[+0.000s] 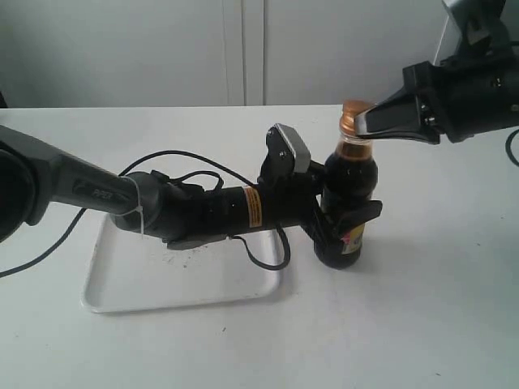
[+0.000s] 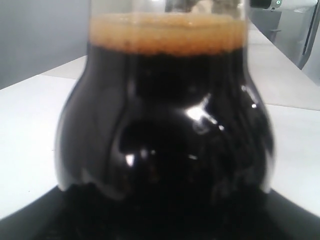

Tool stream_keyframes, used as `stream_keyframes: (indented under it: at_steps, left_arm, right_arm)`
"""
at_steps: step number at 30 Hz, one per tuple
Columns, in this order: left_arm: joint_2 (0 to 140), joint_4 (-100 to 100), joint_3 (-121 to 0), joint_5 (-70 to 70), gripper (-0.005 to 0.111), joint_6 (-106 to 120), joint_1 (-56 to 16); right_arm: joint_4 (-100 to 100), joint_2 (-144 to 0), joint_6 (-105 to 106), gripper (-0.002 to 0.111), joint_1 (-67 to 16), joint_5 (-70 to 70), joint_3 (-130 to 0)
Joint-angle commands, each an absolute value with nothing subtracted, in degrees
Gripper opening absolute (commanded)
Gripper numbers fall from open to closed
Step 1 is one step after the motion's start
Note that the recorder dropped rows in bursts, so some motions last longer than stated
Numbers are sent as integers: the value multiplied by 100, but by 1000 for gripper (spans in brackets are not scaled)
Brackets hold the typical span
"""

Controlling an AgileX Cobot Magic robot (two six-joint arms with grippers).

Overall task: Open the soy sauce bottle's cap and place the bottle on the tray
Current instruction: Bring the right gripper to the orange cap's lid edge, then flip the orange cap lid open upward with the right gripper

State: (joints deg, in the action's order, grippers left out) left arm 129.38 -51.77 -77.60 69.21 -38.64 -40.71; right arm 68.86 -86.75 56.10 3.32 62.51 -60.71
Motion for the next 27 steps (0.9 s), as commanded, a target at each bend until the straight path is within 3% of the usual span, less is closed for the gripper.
stream_keyframes:
  at_steps: [1,14,27]
  left_arm:
    - [12935,-5396,-7741,6975,0,-3894,-4095]
    - [12935,-5434,-7741,6730,0,-3871,-4095]
    - [12935,-5509,-7729,6723,0,-3850,-4095]
  right_arm:
    - [7231,-8666,5783,0,339,5759,-6049]
    - [7308,-8666,5783,0,339,5382,-6476]
    - [6747,-8666,6114,0,339,3705,-6582]
